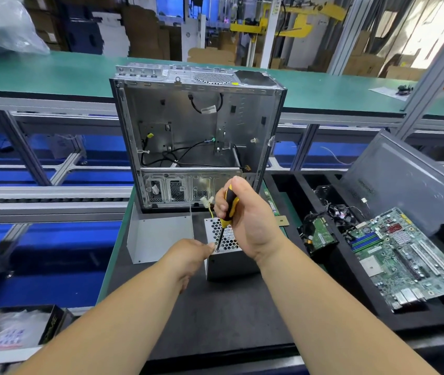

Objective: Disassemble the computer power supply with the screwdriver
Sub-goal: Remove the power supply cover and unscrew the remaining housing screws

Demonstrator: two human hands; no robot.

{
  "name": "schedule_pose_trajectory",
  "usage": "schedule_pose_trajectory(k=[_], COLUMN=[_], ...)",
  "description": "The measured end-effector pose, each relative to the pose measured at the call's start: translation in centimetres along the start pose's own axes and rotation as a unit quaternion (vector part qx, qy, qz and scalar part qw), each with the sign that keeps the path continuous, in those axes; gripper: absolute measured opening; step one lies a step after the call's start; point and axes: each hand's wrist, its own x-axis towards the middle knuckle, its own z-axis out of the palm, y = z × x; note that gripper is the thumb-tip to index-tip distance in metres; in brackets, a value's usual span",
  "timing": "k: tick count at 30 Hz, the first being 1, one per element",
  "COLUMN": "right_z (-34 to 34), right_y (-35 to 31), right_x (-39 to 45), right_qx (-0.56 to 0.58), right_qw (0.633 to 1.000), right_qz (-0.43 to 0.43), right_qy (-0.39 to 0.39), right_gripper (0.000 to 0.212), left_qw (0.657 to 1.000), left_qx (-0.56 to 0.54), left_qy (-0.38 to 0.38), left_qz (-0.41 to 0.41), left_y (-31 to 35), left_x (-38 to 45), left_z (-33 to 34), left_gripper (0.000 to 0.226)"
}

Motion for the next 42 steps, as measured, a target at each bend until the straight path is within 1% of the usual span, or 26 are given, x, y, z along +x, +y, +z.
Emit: schedule_pose_trajectory(k=[2, 6, 11, 14, 16, 18, 21, 24, 26, 28, 30, 32, 33, 34, 36, 37, 38, 39, 40, 42], right_z=[0.1, 0.3, 0.8, 1.1, 1.1, 0.9, 0.8, 1.1, 1.5, 1.7, 1.6, 1.3, 1.1, 0.9, 0.7, 0.5, 0.5, 0.4, 0.4, 0.2], right_y=[-0.2, -0.5, -0.1, 0.0, 0.0, 0.0, -0.3, -0.4, -0.2, 0.1, 0.3, 0.3, 0.2, 0.2, 0.1, 0.1, 0.1, 0.0, 0.0, 0.0], right_x=[0.0, 0.4, 0.4, 0.5, 0.6, 0.7, 1.0, 1.2, 1.2, 1.2, 1.3, 1.3, 1.2, 1.2, 1.1, 1.0, 1.0, 0.9, 0.9, 0.6], right_qx=[0.002, -0.041, 0.018, 0.049, 0.022, -0.009, 0.007, 0.013, -0.003, -0.012, 0.009, 0.039, 0.041, 0.032, 0.007, -0.003, -0.011, -0.018, -0.023, -0.03], right_qw=[1.0, 0.999, 0.999, 0.997, 0.998, 0.997, 0.995, 0.995, 0.996, 0.997, 0.998, 0.998, 0.998, 0.998, 0.999, 0.999, 0.998, 0.998, 0.998, 0.998], right_qz=[0.008, 0.015, -0.003, -0.005, -0.006, -0.008, 0.011, 0.034, 0.033, 0.023, 0.01, 0.005, 0.004, 0.006, 0.011, 0.012, 0.011, 0.007, 0.002, -0.005], right_qy=[0.001, 0.03, 0.048, 0.056, 0.065, 0.08, 0.097, 0.088, 0.078, 0.074, 0.066, 0.055, 0.051, 0.05, 0.049, 0.05, 0.053, 0.056, 0.058, 0.058], right_gripper=[0.026, 0.034, 0.048, 0.039, 0.032, 0.032, 0.036, 0.053, 0.061, 0.063, 0.062, 0.053, 0.045, 0.037, 0.03, 0.029, 0.029, 0.029, 0.029, 0.029], left_qw=[1.0, 1.0, 0.999, 0.999, 0.999, 0.999, 0.999, 0.997, 0.997, 0.997, 0.997, 0.997, 0.997, 0.996, 0.99, 0.981, 0.968, 0.954, 0.94, 0.913], left_qx=[-0.014, -0.02, -0.029, -0.038, -0.036, -0.03, -0.041, -0.071, -0.078, -0.079, -0.08, -0.076, -0.069, -0.054, 0.012, 0.046, 0.065, 0.072, 0.081, 0.125], left_qy=[0.004, 0.011, 0.013, 0.018, 0.018, 0.016, 0.012, 0.011, 0.011, 0.01, 0.013, 0.022, 0.028, 0.038, 0.071, 0.1, 0.13, 0.147, 0.147, 0.104], left_qz=[0.004, 0.008, 0.001, -0.006, -0.008, -0.005, -0.003, -0.006, -0.011, -0.012, -0.008, 0.005, 0.024, 0.053, 0.12, 0.162, 0.207, 0.252, 0.297, 0.375], left_y=[0.0, 0.3, 0.4, 0.6, 0.6, 0.6, 0.6, 0.7, 0.8, 0.7, 0.6, 0.4, 0.3, 0.1, -0.5, -0.8, -1.1, -1.2, -1.4, -1.6], left_x=[0.2, 0.3, 0.4, 0.5, 0.5, 0.6, 0.4, 0.1, -0.2, -0.1, -0.2, -0.1, -0.1, -0.1, 0.0, 0.0, -0.1, -0.3, -0.5, -0.6], left_z=[0.0, 0.1, 0.3, 0.3, 0.2, 0.2, 0.2, 0.3, 0.2, 0.1, 0.1, 0.1, 0.1, 0.0, 0.0, 0.0, -0.1, -0.2, -0.3, -0.6], left_gripper=[0.044, 0.044, 0.044, 0.045, 0.045, 0.045, 0.046, 0.044, 0.044, 0.044, 0.043, 0.033, 0.026, 0.025, 0.027, 0.021, 0.011, 0.007, 0.016, 0.027])
